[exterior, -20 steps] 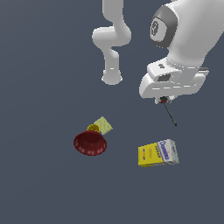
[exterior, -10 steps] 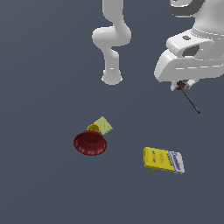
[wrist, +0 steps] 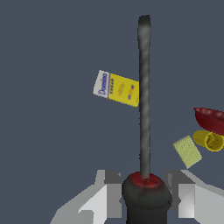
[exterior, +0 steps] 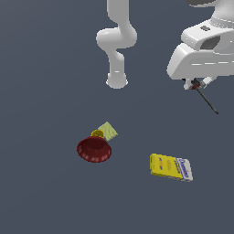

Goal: Pick up a designated object from a clutter of objects.

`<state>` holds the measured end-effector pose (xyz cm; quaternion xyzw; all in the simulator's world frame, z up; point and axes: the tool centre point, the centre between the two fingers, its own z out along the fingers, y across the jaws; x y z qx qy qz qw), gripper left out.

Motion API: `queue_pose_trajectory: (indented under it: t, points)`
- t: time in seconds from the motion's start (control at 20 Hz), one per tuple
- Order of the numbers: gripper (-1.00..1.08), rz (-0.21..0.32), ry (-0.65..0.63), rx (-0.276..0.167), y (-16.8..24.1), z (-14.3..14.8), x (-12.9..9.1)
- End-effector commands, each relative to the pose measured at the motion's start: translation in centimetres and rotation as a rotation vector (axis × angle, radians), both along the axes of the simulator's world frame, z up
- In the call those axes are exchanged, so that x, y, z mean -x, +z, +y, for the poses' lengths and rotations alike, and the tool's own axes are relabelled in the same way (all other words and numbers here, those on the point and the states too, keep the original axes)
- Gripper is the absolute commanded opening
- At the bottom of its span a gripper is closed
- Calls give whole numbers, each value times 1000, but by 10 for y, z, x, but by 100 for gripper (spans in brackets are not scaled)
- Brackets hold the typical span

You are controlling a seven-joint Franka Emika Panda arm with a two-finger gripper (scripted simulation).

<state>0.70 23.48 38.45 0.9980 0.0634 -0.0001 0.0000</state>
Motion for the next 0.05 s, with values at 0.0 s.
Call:
queue_pose_trajectory:
  t: [0.0]
  points:
    - [-100,0,0,0,0,0,0]
